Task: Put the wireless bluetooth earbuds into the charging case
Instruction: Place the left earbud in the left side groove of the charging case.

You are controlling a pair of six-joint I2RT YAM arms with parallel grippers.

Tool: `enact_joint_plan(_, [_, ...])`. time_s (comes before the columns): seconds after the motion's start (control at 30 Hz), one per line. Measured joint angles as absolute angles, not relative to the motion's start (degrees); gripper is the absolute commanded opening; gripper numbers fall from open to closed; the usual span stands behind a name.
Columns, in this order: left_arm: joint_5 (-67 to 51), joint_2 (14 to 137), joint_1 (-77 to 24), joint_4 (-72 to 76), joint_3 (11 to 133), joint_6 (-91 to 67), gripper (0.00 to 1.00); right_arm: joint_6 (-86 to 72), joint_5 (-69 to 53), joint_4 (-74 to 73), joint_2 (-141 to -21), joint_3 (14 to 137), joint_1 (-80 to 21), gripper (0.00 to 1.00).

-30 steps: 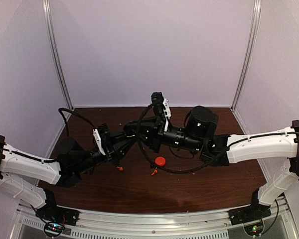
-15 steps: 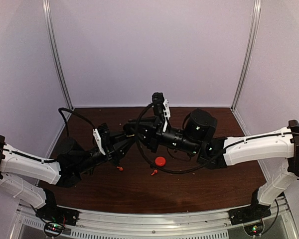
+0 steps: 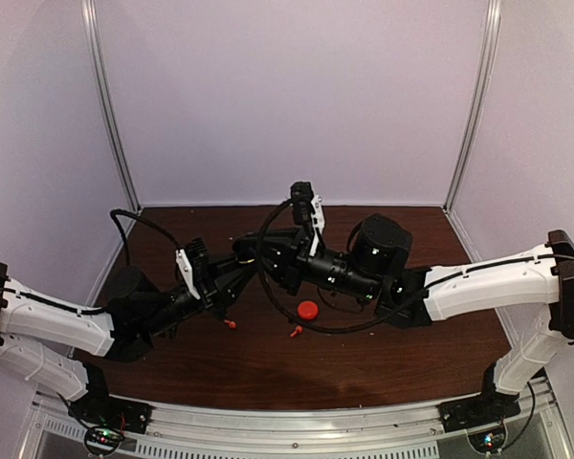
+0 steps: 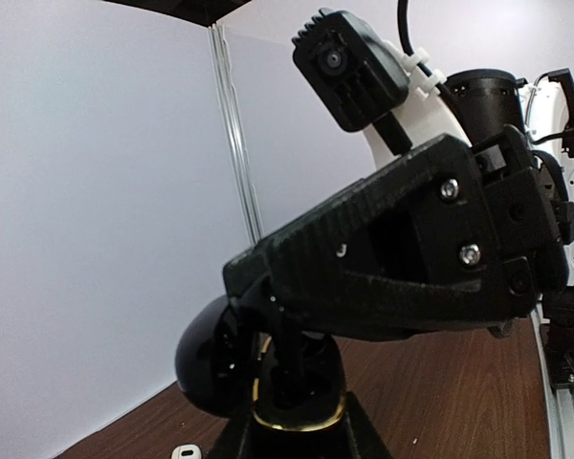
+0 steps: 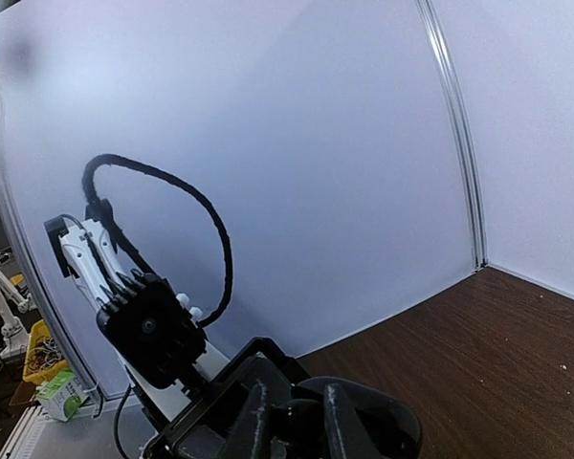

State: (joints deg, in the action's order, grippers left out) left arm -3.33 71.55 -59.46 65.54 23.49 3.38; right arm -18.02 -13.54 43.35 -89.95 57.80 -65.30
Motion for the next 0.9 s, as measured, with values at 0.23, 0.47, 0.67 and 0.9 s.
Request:
enact_joint_plan(0.23, [-2.5, 70.8, -59.5, 65.3, 22.8, 4.2, 0.00, -20.0, -13.7, 46.2, -90.9, 57.1, -65.3, 0.14])
enact_joint_plan(0.47, [-3.1, 69.1, -59.5, 64.8, 21.8, 5.1, 0.00, -19.7, -16.1, 47.9, -91.7, 57.1, -65.3, 0.16])
enact_joint_plan(0.67, [-4.4, 67.8, -59.5, 63.4, 21.7, 5.5, 0.00, -19.2, -19.4, 48.3, -92.1, 57.6, -65.2, 0.17])
enact_joint_plan(0.9, [-6.3, 67.6, -59.5, 61.5, 21.6, 6.3, 0.00, -18.4, -22.8, 47.4, -92.9, 57.9, -65.5, 0.13])
